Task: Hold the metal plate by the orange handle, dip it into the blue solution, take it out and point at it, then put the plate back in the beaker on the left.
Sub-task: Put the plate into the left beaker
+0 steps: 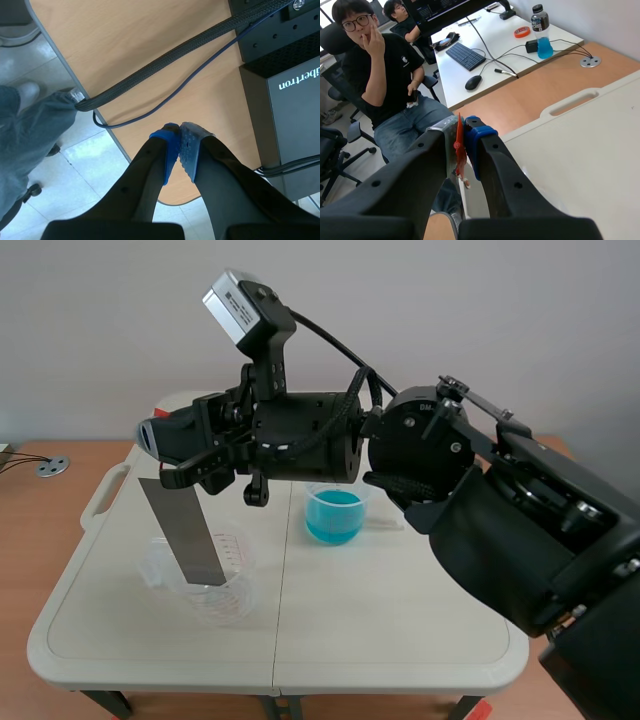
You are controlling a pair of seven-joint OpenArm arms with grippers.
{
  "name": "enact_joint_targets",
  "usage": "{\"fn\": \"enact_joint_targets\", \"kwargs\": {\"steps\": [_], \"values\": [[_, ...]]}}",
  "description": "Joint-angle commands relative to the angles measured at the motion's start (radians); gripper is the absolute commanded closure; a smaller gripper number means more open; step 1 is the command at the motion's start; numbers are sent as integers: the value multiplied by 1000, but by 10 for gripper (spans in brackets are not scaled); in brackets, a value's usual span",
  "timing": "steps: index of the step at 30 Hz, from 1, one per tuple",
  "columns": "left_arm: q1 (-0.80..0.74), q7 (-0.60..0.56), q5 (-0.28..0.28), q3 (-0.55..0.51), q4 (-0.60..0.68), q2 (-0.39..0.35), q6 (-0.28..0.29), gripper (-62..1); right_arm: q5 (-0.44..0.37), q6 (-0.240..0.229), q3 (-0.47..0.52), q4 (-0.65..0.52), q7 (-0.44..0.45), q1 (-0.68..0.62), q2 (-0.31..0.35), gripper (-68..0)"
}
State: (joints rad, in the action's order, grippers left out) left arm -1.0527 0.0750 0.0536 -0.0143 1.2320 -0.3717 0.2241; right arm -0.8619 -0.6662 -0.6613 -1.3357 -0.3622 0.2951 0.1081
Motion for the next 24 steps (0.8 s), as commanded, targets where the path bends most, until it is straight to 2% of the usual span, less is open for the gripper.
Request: {"fn": "enact_joint_targets", "kwargs": {"steps": [1,15,24], "values": [[-8,-6,6,-5,3,-3,3,-27,-11,-3,13,17,26,17,-3,-15],[-8,-6,6,-5,3,-3,3,-28,29,-4,13,149,92,17,-3,-15],[-8,-6,6,-5,3,-3,3,-27,43,-16,12,194,92,15,-24,-15]]}}
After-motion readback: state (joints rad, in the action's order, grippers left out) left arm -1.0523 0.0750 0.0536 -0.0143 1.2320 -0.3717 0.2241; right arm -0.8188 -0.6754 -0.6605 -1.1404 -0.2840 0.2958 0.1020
